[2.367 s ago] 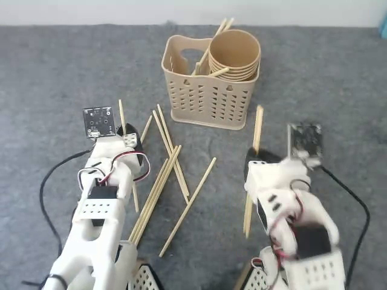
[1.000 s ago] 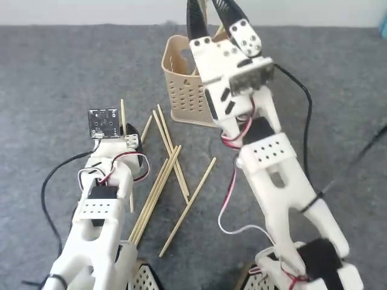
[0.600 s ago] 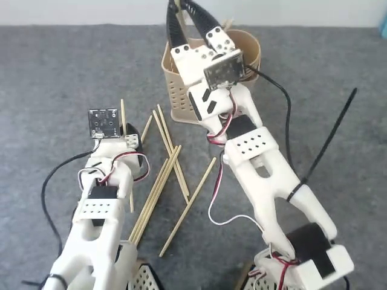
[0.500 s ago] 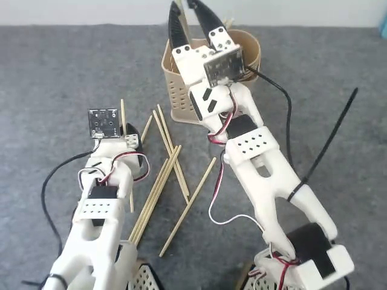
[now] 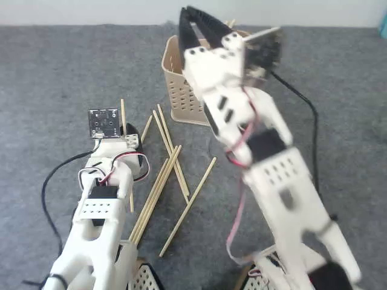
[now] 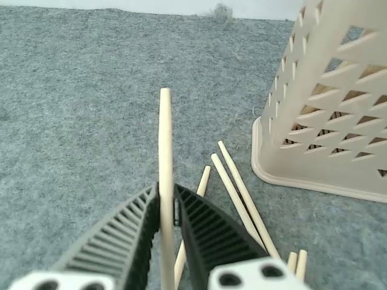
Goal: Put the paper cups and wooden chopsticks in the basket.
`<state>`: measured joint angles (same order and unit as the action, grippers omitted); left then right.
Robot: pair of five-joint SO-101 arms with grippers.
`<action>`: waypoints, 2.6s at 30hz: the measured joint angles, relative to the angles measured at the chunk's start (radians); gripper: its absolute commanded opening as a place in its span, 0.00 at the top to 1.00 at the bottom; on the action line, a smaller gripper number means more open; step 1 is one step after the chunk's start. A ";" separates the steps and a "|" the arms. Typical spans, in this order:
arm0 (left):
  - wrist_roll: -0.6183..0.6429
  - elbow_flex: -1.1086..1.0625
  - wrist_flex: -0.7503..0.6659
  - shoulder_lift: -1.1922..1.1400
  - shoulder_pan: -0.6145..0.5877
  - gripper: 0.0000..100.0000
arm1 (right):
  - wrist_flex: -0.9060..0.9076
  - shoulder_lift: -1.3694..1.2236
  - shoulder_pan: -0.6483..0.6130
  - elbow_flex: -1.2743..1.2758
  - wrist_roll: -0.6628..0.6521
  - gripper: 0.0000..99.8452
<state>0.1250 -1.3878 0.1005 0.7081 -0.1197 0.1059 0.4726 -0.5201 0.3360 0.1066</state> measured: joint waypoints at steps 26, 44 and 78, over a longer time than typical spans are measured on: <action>0.000 0.000 0.000 0.000 -0.018 0.99 | 0.954 0.845 0.227 0.729 0.048 0.98; -0.005 0.152 -0.072 0.000 -0.020 0.99 | 0.643 1.263 0.365 1.336 0.049 0.98; -0.005 1.475 -0.074 -0.789 0.296 0.99 | 0.660 1.269 0.365 1.335 0.049 0.98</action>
<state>0.1204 0.0867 0.0269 -0.0806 0.1765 0.7656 1.7415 -0.1550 1.6709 0.1557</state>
